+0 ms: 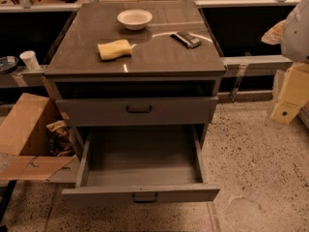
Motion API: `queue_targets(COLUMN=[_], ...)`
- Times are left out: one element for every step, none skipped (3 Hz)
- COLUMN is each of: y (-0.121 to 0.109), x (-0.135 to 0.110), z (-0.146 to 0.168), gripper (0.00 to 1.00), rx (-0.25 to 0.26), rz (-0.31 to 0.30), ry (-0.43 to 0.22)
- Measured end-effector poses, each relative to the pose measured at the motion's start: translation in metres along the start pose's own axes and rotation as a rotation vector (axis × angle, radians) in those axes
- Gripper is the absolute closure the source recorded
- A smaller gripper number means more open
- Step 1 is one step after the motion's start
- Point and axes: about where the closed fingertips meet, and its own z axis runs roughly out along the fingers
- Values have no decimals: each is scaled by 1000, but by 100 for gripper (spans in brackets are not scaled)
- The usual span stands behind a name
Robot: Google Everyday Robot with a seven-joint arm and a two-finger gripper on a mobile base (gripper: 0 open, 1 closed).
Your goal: Place sponge into middle drawer
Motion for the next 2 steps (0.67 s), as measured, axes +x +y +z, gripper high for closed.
queue_targets(y=[0, -6], x=[0, -6], z=[0, 0], gripper=[0, 0], rx=[0, 12], rz=[0, 4], ry=[0, -22])
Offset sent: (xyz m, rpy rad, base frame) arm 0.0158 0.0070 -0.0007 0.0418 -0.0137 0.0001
